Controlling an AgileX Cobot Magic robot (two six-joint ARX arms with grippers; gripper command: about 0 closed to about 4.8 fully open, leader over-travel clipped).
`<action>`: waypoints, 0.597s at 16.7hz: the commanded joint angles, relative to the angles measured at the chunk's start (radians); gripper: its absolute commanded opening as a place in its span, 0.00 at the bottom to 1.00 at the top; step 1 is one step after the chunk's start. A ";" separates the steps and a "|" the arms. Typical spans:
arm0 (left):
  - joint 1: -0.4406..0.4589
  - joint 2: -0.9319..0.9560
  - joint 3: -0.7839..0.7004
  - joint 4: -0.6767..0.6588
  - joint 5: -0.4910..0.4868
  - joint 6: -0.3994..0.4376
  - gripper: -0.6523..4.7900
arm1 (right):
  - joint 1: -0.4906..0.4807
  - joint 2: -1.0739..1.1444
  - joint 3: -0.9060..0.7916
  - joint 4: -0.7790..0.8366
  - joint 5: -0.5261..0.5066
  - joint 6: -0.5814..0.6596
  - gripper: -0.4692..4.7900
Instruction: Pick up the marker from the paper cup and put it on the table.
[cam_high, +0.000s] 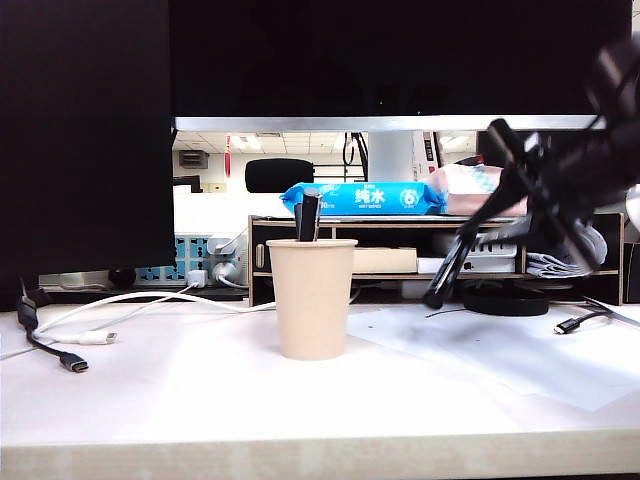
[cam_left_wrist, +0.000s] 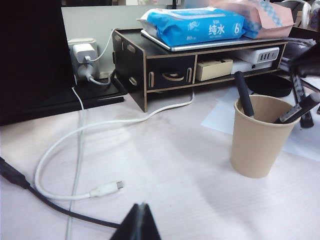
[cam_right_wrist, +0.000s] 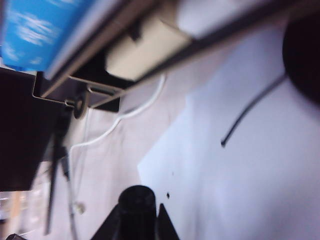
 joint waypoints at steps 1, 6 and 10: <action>0.001 0.000 0.001 0.009 0.002 0.008 0.11 | -0.004 0.048 0.009 0.029 -0.027 0.024 0.17; 0.001 0.000 0.001 0.009 0.002 0.008 0.11 | -0.011 0.092 0.013 0.029 -0.019 0.036 0.18; 0.001 0.000 0.001 0.009 0.002 0.008 0.11 | -0.011 0.093 0.013 0.028 -0.006 0.035 0.28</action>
